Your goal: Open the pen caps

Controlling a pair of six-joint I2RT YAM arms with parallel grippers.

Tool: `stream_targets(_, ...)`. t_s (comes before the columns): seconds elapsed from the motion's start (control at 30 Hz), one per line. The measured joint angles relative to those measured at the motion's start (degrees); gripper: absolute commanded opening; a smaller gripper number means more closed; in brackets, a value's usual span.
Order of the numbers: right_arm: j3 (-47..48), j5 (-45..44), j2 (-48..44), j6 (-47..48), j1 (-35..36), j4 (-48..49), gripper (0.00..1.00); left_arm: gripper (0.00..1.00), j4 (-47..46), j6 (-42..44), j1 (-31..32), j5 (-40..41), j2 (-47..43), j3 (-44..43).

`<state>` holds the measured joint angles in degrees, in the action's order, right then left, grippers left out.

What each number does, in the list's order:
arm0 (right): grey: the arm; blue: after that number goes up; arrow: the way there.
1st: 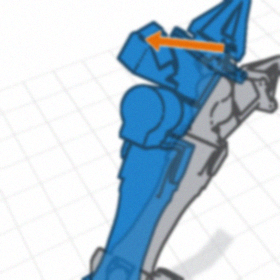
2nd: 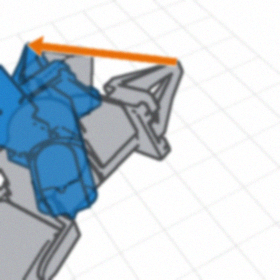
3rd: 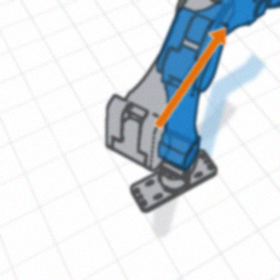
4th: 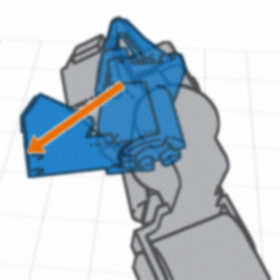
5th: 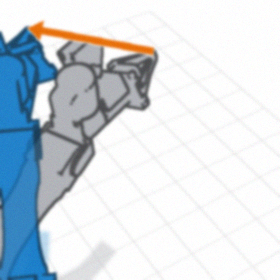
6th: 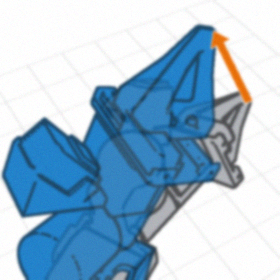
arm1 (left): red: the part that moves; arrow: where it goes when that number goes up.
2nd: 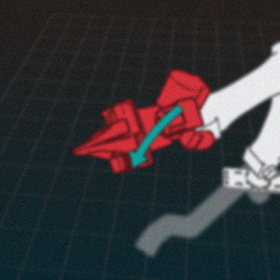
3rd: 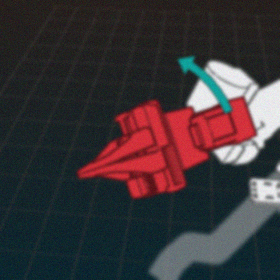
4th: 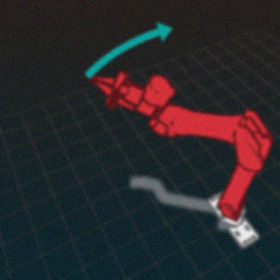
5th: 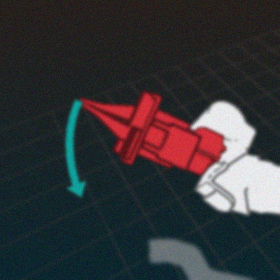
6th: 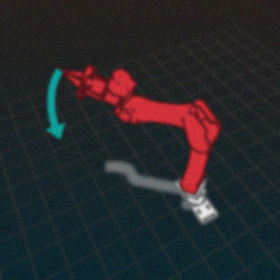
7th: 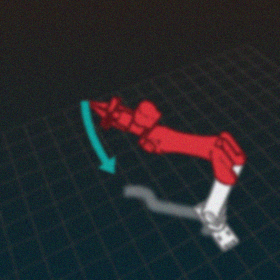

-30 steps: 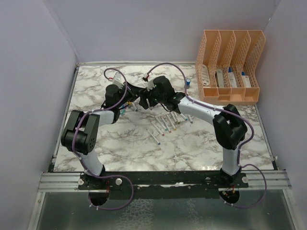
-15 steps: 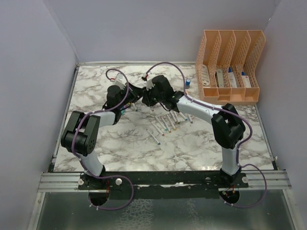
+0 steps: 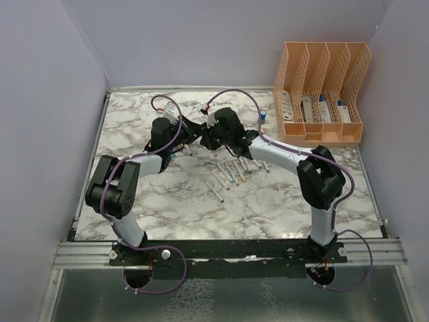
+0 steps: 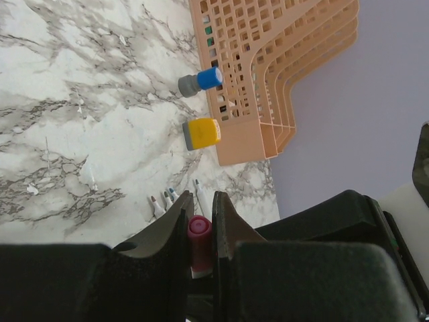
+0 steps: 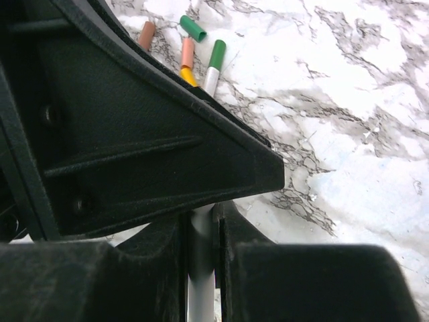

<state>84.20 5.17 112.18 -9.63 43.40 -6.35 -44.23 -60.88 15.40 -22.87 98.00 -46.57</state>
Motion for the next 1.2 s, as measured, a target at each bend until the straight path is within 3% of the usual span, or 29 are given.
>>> stream_targets(0.2, -7.06, -1.49, -3.69, -1.60, -0.50, 5.64, 0.01, 0.00, 4.22, 0.63, -0.04, -6.08, 2.21, -4.37)
stream_targets(0.5, -18.78, -1.05, -9.35, -1.70, 0.15, -1.53, 0.01, 0.00, 5.05, 3.23, -10.56, 1.03, 5.31, -9.09)
stream_targets(1.2, -23.54, -12.22, -12.24, -0.50, 0.15, -2.97, 0.01, 0.00, 6.16, 4.85, -15.26, 1.25, -0.20, 5.81)
